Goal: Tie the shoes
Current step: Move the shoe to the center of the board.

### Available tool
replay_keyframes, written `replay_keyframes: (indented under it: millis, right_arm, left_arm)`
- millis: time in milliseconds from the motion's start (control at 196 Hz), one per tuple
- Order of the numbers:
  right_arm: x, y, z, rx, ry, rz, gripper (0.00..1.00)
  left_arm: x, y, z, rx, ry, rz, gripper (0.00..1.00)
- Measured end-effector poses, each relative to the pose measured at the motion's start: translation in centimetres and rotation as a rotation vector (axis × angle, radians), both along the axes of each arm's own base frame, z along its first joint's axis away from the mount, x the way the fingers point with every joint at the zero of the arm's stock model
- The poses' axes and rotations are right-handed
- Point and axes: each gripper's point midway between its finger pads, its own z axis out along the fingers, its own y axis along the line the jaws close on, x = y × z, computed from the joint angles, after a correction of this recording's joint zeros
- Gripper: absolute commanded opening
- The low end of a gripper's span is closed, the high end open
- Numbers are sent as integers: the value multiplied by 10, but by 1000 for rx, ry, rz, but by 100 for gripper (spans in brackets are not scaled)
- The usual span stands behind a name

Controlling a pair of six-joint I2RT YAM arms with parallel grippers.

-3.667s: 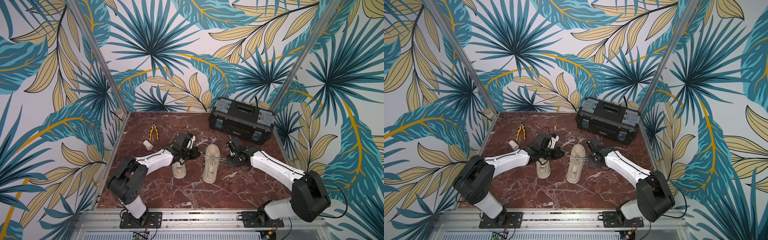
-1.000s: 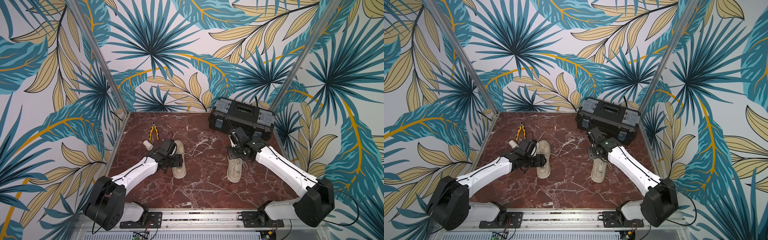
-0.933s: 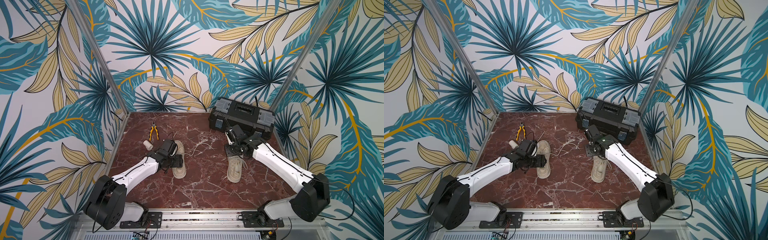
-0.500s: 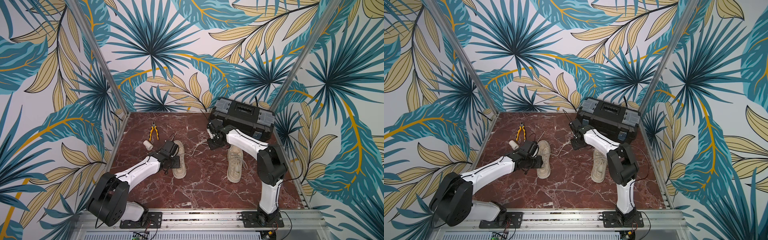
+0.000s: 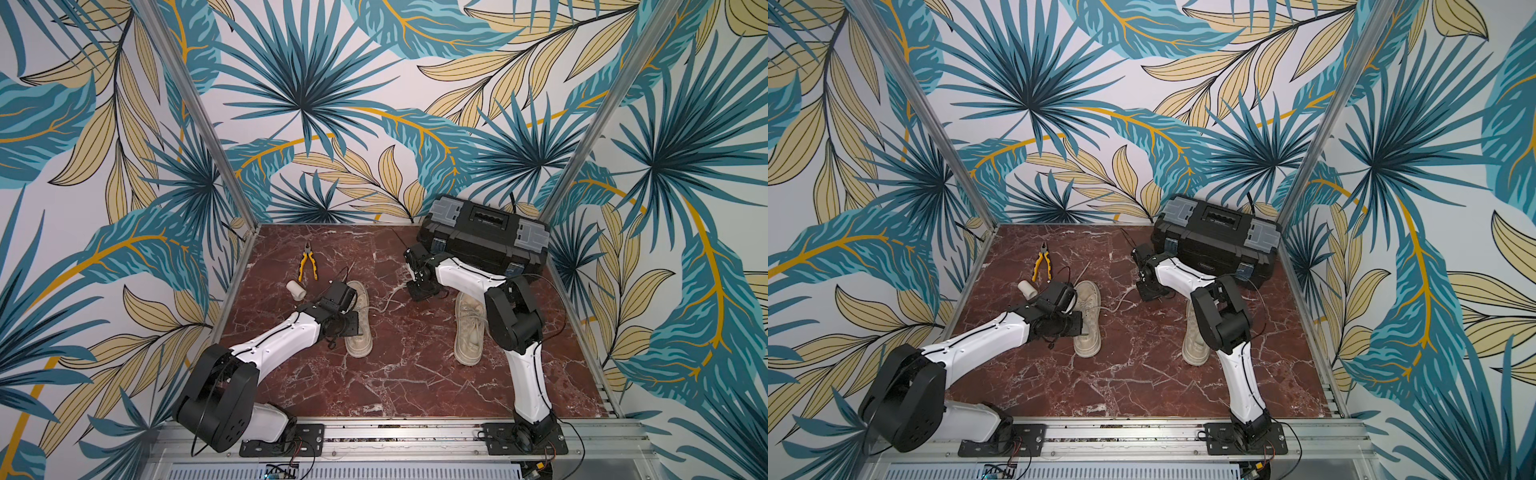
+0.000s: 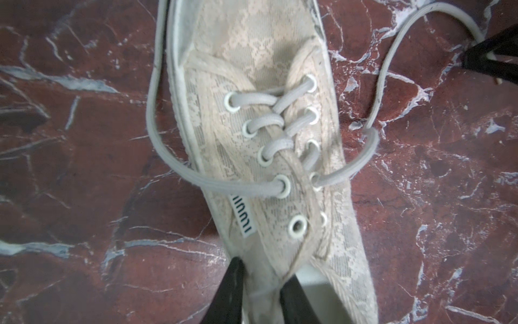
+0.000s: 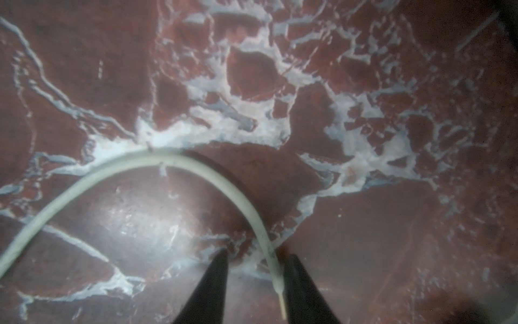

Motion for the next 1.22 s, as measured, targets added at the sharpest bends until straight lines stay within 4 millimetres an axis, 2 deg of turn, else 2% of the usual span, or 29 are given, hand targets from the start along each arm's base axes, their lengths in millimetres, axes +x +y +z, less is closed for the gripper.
replay_keyframes:
  millis: [133, 224, 342, 581, 688, 734, 795, 861, 958, 999, 1076, 1223]
  right_arm:
    - [-1, -1, -2, 4, 3, -16, 0]
    - [-4, -4, 0, 1, -6, -20, 0]
    - [-24, -19, 8, -23, 4, -25, 0]
    - [-70, -50, 64, 12, -74, -70, 0]
    - [-89, -61, 62, 13, -61, -93, 0]
    - [-97, -65, 56, 8, -39, -101, 0]
    - [-108, -68, 45, 1, -3, -105, 4]
    - [-115, -71, 38, -3, 27, -110, 14]
    - [-117, -70, 39, 3, 29, -105, 27]
    - [-117, -70, 44, 11, 17, -107, 34]
    - [-115, -70, 58, 21, -20, -95, 39]
    - [-107, -72, 98, 44, -121, -90, 47]
  left_arm:
    - [-1, -3, 0, -1, -1, -7, 12]
    - [-3, -7, 1, -6, -2, -13, 8]
    - [-10, -22, 1, -18, -2, -46, 6]
    - [-30, -56, 3, -47, 2, -93, 2]
    - [-39, -67, 3, -55, 6, -97, 3]
    - [-43, -72, 3, -56, 4, -97, 8]
    - [-45, -76, 3, -60, -1, -94, 23]
    - [-47, -81, 5, -69, -5, -97, 36]
    - [-45, -81, 9, -66, -17, -84, 46]
    - [-44, -79, 14, -57, -27, -83, 49]
    - [-40, -76, 32, -60, -57, -80, 54]
    - [-19, -65, 86, -116, -163, -50, 55]
